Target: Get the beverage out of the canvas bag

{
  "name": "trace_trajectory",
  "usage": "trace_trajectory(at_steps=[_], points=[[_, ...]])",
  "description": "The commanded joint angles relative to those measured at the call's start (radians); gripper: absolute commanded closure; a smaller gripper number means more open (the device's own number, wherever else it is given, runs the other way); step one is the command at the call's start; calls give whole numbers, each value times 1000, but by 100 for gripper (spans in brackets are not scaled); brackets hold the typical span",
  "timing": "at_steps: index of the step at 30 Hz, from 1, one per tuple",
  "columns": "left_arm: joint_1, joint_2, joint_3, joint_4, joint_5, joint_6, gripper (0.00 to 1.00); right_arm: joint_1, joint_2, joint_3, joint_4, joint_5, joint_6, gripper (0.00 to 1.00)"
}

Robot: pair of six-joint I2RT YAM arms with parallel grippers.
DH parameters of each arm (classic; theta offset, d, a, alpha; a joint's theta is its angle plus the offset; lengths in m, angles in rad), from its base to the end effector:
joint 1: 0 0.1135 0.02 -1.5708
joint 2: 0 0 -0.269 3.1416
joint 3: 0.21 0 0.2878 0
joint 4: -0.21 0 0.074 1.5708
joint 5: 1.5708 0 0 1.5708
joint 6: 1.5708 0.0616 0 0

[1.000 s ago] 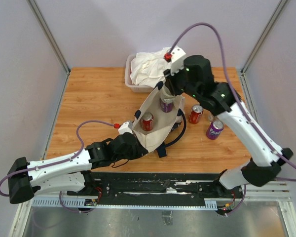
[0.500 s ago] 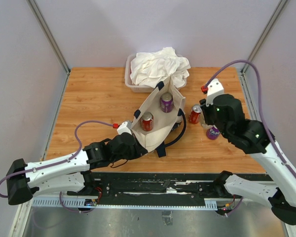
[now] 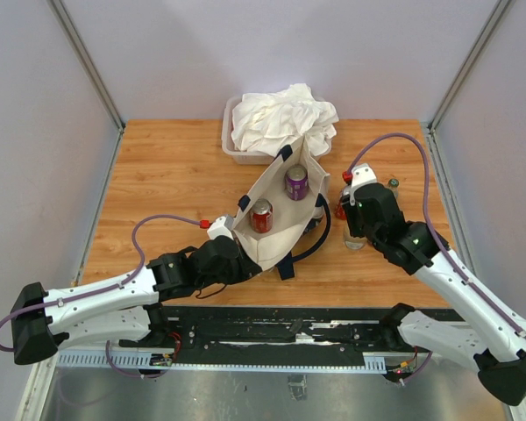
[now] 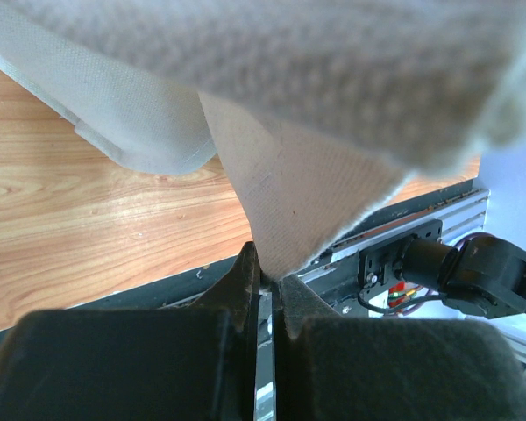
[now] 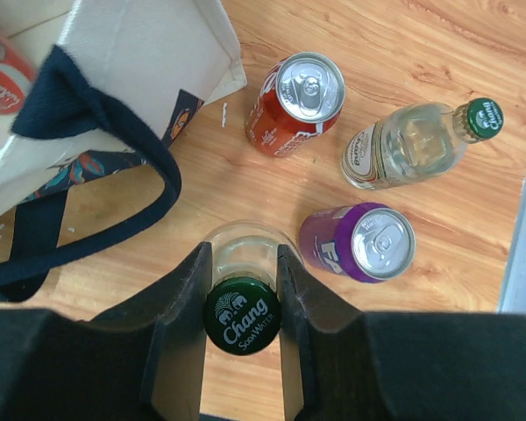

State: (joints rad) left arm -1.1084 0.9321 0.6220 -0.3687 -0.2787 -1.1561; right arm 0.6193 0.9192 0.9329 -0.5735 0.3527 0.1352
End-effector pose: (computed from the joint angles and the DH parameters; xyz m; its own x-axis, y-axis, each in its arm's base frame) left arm 0.1265 -0.2159 0.2171 -0.8129 -0.3415 -0.4717 0.0519 0.7643 -0.6428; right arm 0.2153 0.1273 0.3212 -0.4698 -0.1795 -0.8644 -0.2453 0.9671 -0.0675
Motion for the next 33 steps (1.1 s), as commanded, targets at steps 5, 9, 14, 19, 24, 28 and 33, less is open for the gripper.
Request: trace_trajectory(at_steps=[5,9,14,19,24,28,33], points=[[-3,-3,-20,-38,-7,0,99,-137,18,-89,277,-105,49,99],[-3,1,-22,-36,-4,0,99,-155,64,-98,303,-119,57,99],[-4,1,-21,-34,-4,-1,100,-165,91,-112,331,-136,81,99],[-3,-2,-21,-39,-3,-2,99,-173,104,-131,326,-108,103,98],[-3,-9,-21,-42,-6,-5,99,-176,98,-151,315,-92,121,76],[-4,-5,-18,-42,-6,-5,100,-178,102,-156,306,-88,127,30],[-3,1,-13,-42,-2,-2,99,-177,106,-127,286,-80,114,16]])
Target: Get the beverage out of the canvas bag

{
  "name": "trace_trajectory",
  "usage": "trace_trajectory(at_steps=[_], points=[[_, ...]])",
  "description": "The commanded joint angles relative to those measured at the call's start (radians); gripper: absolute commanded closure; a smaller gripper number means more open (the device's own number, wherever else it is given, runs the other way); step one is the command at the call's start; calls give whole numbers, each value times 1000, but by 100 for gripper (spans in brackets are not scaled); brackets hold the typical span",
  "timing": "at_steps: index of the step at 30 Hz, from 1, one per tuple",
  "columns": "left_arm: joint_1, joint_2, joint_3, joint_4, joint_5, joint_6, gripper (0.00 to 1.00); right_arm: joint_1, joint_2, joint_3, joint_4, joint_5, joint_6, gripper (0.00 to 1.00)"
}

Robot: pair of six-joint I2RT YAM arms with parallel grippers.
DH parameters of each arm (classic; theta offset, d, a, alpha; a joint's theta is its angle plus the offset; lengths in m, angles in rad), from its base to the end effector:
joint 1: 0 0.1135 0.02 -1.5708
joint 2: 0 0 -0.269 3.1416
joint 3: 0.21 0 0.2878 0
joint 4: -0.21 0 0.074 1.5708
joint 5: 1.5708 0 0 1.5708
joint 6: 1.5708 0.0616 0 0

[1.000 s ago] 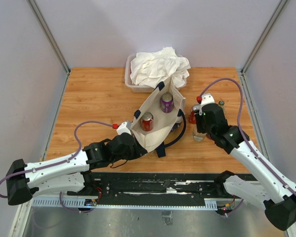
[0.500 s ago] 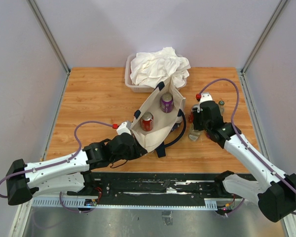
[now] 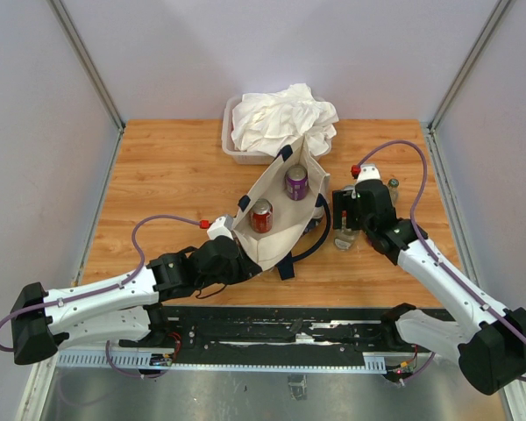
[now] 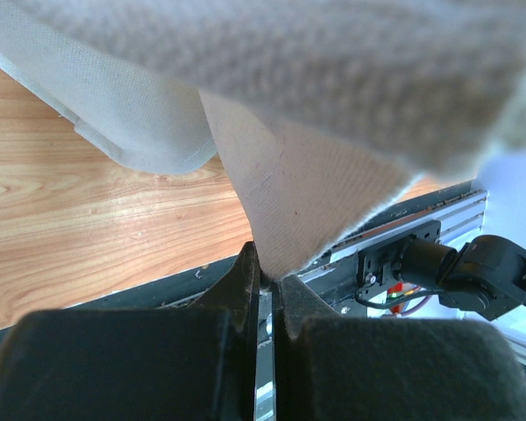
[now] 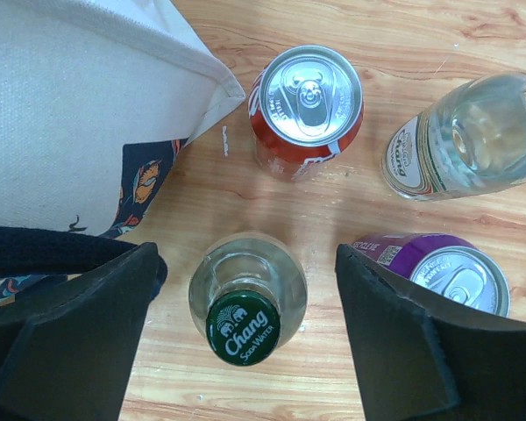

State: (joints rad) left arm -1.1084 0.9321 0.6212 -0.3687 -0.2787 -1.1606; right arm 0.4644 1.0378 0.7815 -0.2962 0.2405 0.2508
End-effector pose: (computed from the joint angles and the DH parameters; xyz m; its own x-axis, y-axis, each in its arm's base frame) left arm 0.1265 -0.2158 0.2168 -0.8133 -0.3446 -0.4687 0.0480 0.7632 -0.6443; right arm 0.2611 0.1144 0.2616 -0.5175 0.0104 -0.8556 -0.1293 0.9875 0.0902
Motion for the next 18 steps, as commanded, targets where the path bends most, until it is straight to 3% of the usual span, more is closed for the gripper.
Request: trace_trajectory(at_steps=[1,5,12,18], points=[[-4,2,-11,-42,-2,4,100,-23,-13,48,-1,31,-10,16],[-4,3,-11,-39,-2,5,99,-11,-14,185,-81,34,-54,22],[-4,28,-11,-18,11,8,100,158,52,522,-203,134,-161,30],[-3,42,-1,-16,15,18,100,219,218,754,-287,22,-136,30]])
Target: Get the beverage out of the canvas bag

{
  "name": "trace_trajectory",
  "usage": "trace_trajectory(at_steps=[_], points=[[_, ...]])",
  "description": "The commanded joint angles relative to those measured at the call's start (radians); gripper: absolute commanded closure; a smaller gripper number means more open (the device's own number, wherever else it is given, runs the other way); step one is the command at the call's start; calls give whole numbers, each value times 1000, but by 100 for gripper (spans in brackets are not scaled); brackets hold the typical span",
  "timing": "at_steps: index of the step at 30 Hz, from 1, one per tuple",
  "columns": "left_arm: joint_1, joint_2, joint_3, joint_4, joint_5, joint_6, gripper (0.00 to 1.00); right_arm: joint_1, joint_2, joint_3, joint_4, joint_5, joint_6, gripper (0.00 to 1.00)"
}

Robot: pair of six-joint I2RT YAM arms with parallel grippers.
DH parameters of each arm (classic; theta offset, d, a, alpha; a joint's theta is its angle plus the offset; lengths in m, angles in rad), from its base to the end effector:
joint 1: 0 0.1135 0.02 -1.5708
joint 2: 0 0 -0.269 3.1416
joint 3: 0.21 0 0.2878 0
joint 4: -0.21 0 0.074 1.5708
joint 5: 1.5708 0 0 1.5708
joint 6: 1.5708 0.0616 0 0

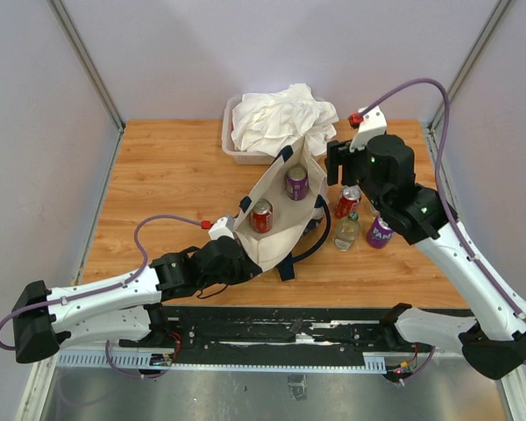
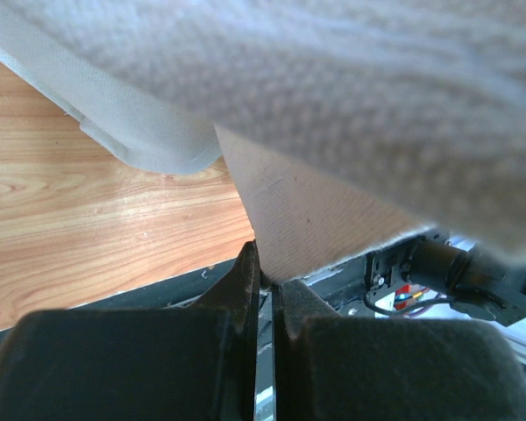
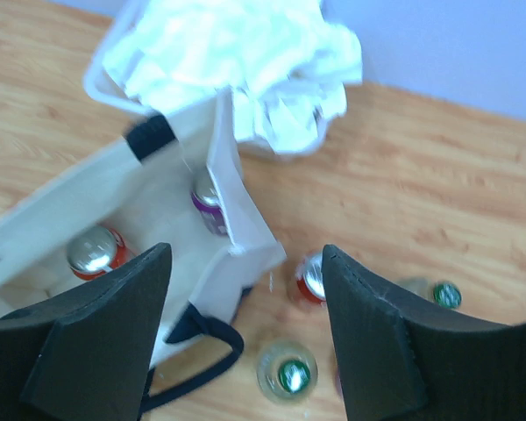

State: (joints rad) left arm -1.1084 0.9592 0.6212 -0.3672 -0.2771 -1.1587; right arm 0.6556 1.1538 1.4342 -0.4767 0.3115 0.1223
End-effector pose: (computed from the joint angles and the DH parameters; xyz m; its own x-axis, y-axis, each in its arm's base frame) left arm 0.1277 -0.2184 0.2106 -0.8194 -0.3316 -0.4675 0.0426 0.7781 -0.6267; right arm 0.2454 0.1649 0.4691 -0.1952 -0.0036 -0.9808 -0.3206 0.9453 0.0603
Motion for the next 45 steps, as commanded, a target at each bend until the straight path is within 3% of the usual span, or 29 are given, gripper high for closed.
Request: trace_trajectory(at_steps=[1,20,28,31,35,38,39,41,45], points=[[-3,14,-1,-18,13,17,100,35,133,134,-116,-55,-5,31],[-2,36,20,15,30,52,99,70,517,277,-209,-133,-45,43],[-3,28,33,26,55,76,99,36,670,315,-207,-136,-37,38],[-3,15,44,27,57,88,91,17,716,326,-203,-130,-32,30],[-4,-3,65,29,57,106,72,-1,752,322,-182,-109,-37,24],[-3,-20,86,22,43,113,52,-13,765,310,-162,-97,-35,22],[-4,-29,95,17,33,116,37,-16,766,304,-153,-92,-34,20],[-4,-44,113,5,3,125,21,-20,765,282,-134,-78,-26,18],[-3,-75,120,-11,-61,129,13,-20,756,231,-84,-49,-2,12]])
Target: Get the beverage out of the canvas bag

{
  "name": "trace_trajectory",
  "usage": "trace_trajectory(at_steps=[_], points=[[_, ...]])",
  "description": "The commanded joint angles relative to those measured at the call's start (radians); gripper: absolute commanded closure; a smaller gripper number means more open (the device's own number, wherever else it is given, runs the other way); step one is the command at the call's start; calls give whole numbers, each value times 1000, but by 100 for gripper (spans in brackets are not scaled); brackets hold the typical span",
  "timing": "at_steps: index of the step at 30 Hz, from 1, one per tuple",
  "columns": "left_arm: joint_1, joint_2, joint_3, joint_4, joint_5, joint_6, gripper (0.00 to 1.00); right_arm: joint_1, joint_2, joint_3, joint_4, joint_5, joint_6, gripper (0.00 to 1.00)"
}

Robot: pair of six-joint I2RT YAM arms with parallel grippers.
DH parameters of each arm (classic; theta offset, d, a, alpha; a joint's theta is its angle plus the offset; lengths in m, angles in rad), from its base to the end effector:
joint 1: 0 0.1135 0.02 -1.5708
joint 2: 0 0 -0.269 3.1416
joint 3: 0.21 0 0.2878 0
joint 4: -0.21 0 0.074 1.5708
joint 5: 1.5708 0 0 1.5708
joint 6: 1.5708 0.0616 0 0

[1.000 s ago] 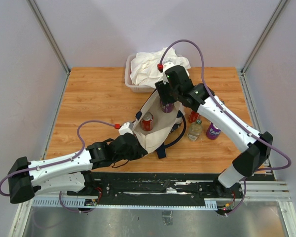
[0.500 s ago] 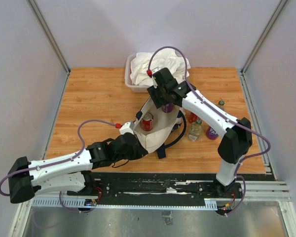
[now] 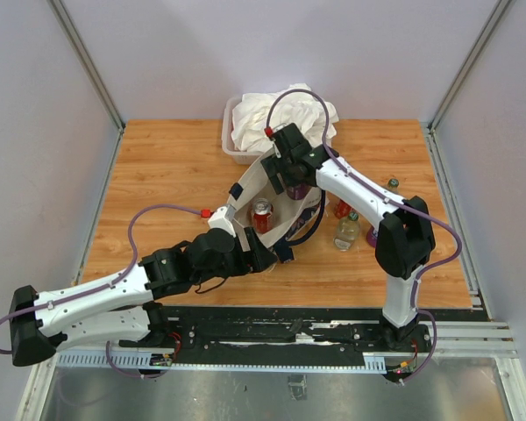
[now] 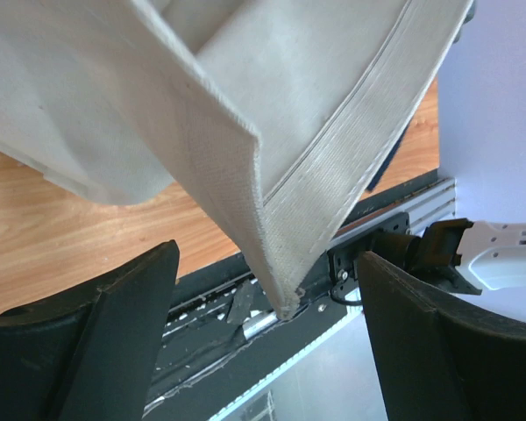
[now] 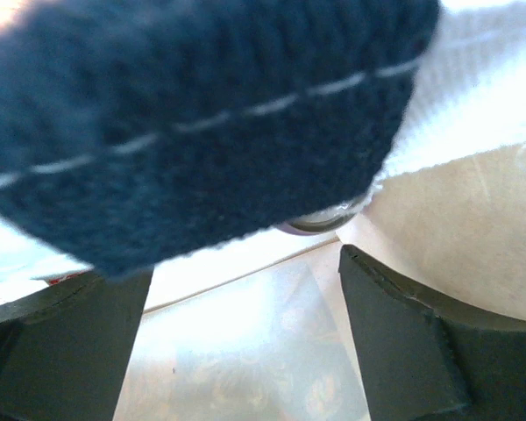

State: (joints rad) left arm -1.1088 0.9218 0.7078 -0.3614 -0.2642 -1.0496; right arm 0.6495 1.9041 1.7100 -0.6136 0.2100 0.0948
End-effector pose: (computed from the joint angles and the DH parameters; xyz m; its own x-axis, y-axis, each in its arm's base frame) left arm 0.1290 -0.2231 0.2540 -0.7855 -0.3007 -0.5410 0.1713 0.7343 -0.6568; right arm 0.3968 0.2852 0.2753 -0.6181 -0.3531 -0.7023 -0.4201 0.9035 -0.0846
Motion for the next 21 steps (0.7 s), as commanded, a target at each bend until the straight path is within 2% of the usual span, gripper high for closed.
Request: trace_trajectory(at_steps=[1,4,8,12,21], points=[[-3,-44,31,-19,-87,18,12,-14,6,-55,64,64,32,12],[-3,-50,15,-18,-102,18,12,-16,8,-87,94,93,52,11],[-2,-37,-9,-8,-87,11,20,-20,5,-132,123,135,92,10],[-3,-13,-33,14,-81,14,24,-29,-13,-178,166,146,128,9],[-3,-28,-41,46,-133,20,22,-39,-42,-233,230,155,175,8]])
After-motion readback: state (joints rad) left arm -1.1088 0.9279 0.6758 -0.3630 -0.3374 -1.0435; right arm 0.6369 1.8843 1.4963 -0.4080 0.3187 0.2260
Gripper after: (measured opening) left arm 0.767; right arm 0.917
